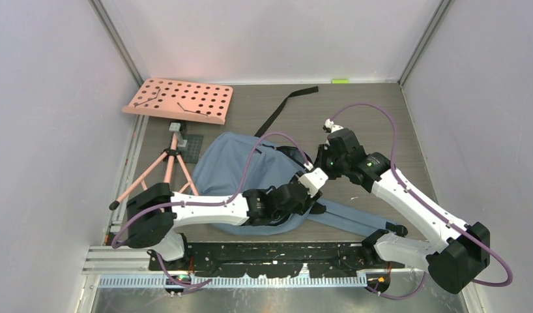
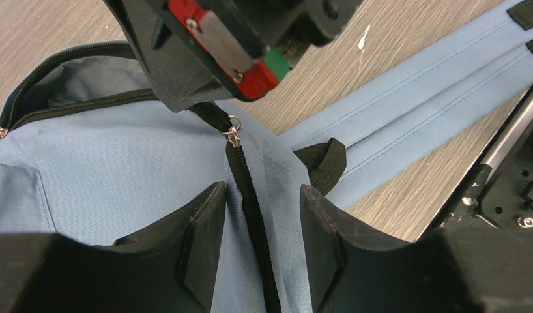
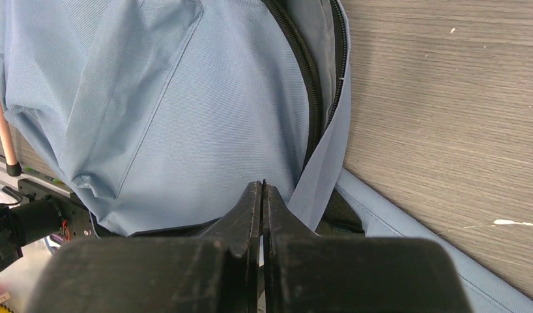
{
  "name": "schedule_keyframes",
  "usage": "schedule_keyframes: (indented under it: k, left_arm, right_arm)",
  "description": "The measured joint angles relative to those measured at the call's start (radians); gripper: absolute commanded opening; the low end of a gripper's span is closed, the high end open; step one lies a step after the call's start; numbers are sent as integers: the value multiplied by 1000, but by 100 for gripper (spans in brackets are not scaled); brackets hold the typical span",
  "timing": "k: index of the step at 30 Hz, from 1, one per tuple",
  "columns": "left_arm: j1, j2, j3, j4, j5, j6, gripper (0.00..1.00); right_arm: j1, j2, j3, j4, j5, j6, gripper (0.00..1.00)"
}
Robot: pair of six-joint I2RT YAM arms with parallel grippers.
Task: Pack the student bag
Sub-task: Zip the student bag at the center of the board.
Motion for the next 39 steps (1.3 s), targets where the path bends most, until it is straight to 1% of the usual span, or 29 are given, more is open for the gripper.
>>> schedule_keyframes:
  k: [1, 2, 4, 5, 6, 10, 12, 16, 21, 26, 32, 37, 38, 39]
  left_arm:
    - [1, 5, 0, 1, -6, 0, 43]
    - [2, 12, 0, 2, -9, 0, 36]
    - [3, 27, 0, 4, -14, -2, 15]
    - [3, 34, 0, 5, -16, -3, 6]
    - [4, 37, -2, 6, -16, -3, 0]
    - [9, 36, -27, 37, 4, -6, 0]
    - [9, 28, -54, 69, 23, -6, 0]
    - [9, -19, -116, 130, 66, -7, 0]
    - [2, -73, -182, 177, 125, -3, 0]
    - [1, -77, -193, 177, 164, -2, 0]
    - [-8, -75, -194, 174, 156, -3, 0]
    - [-38, -69, -191, 166, 101, -8, 0]
    - [-43, -70, -191, 165, 91, -12, 8]
    - [-46, -74, -191, 163, 85, -17, 19]
  right_arm:
    - [0, 0, 0, 0, -1, 0, 0]
    - [0, 0, 0, 0, -2, 0, 0]
    - [0, 0, 0, 0, -2, 1, 1]
    - [0, 0, 0, -1, -2, 2, 1]
    - [0, 0, 0, -3, -2, 2, 1]
    - [0, 0, -2, -12, 20, 3, 0]
    - [0, 0, -5, -28, 55, 2, 0]
    - [8, 0, -5, -58, 104, -2, 1]
    - [26, 8, -5, -80, 108, -10, 0]
    - [34, 48, 0, -91, 113, -21, 0]
    - [40, 86, 20, -97, 122, -45, 1]
    - [47, 117, 43, -112, 127, -64, 0]
    - [47, 117, 45, -113, 127, -66, 0]
    - [48, 117, 47, -115, 126, -70, 0]
